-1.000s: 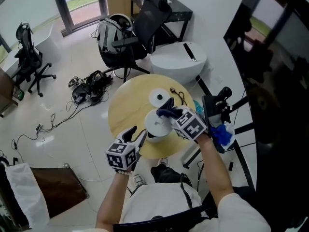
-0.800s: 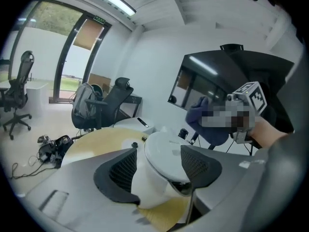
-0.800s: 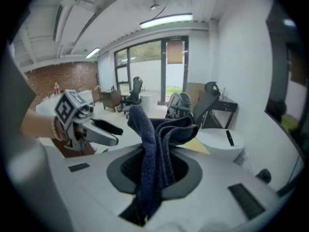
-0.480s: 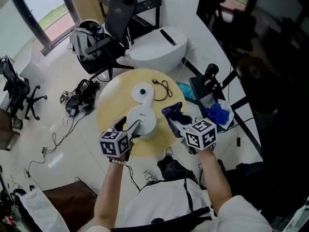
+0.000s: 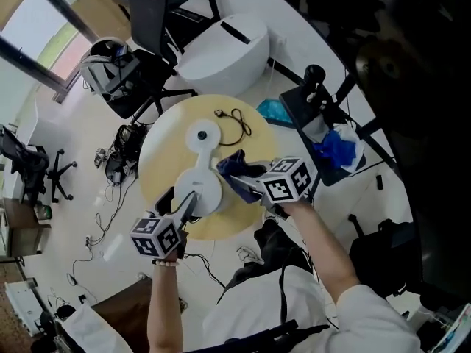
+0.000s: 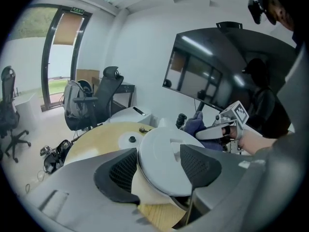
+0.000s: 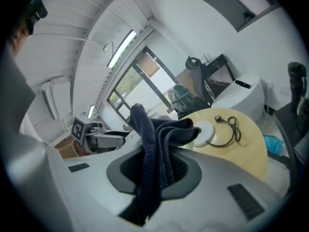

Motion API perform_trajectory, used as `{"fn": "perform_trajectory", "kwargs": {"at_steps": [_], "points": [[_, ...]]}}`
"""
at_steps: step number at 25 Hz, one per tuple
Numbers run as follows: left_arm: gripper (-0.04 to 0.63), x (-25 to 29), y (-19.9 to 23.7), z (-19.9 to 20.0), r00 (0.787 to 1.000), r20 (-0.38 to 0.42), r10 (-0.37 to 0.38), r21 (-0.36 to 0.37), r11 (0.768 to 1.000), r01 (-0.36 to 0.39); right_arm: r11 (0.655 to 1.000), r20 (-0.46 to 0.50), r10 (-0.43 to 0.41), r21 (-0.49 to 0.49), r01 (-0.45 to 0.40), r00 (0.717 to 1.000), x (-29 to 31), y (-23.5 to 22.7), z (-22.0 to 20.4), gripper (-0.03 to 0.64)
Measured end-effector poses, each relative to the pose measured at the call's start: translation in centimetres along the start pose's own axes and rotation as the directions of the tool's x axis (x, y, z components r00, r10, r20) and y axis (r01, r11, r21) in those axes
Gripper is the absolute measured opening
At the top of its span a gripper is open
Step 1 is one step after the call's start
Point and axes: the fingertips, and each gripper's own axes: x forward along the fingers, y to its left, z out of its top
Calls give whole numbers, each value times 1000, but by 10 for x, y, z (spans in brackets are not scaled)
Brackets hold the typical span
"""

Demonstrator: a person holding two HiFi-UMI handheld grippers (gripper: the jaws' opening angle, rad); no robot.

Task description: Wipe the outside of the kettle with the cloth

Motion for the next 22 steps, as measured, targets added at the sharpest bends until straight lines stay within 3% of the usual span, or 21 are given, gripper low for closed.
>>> {"fn": "perform_trajectory", "kwargs": {"at_steps": [5,11,15,22], "points": [[282,2,-5,2,999,-25,-23,19,1000,24,991,-15,136,3,-136,991,15,5,12,67],[278,1,-6,5,1000,-21,-21,-17,1000,20,980,-8,196,34,-196,981,26,0,5,67],[278,0,-6,5,1000,-21,-13,-35,999,12,983,-34,160,100,-156,987,40,-26,-23,67],[278,-1,-6,5,1000,-28,3,-53,999,-4,981,-147,13,192,16,989,77,-95,-97,67]]}}
